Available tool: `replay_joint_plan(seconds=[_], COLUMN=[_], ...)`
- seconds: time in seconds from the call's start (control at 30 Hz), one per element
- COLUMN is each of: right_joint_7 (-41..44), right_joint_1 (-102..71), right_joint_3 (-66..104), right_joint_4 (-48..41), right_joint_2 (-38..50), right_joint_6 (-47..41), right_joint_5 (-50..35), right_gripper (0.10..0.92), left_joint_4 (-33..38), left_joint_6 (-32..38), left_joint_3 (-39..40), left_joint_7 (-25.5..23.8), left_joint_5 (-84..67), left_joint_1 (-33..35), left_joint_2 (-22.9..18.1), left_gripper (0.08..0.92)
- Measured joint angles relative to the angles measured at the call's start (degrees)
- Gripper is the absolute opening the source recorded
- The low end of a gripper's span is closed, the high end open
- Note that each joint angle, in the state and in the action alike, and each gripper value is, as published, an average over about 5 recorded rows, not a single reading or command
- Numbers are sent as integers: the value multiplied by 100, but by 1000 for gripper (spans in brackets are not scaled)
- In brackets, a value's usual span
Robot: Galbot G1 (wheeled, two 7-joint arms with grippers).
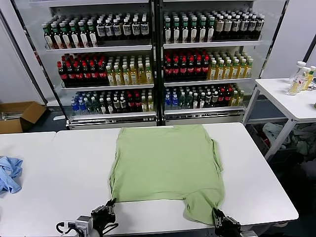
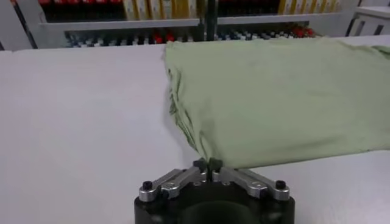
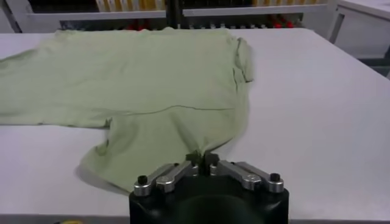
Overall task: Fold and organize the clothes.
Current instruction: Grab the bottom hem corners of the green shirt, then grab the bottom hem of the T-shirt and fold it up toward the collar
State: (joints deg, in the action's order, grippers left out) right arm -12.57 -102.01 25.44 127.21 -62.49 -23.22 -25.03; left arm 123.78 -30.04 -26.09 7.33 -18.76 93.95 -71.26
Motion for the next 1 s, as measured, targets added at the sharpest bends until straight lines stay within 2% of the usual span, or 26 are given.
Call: replay_joint_plan(seconds=[0.53,0.77,1.0], right_joint_7=[260,247,287], right_joint_1=[486,1026,1797], right_joint_3=[493,507,332], right_joint_4=[323,110,-360], right_joint_2=[404,637,850], right_joint_6=[694,811,870], right_joint_5=[-357,-595,-721], right_gripper=[106,106,106], left_joint_4=[671,655,331], left_joint_6=[407,509,598], left_joint_3=[-277,-302,-144], left_joint_7=[-96,-151,-161], left_joint_5=[-290,-489,-658], left_joint_1=[147,-56,-507], left_joint_2=[270,521,833], left_gripper=[86,86,86])
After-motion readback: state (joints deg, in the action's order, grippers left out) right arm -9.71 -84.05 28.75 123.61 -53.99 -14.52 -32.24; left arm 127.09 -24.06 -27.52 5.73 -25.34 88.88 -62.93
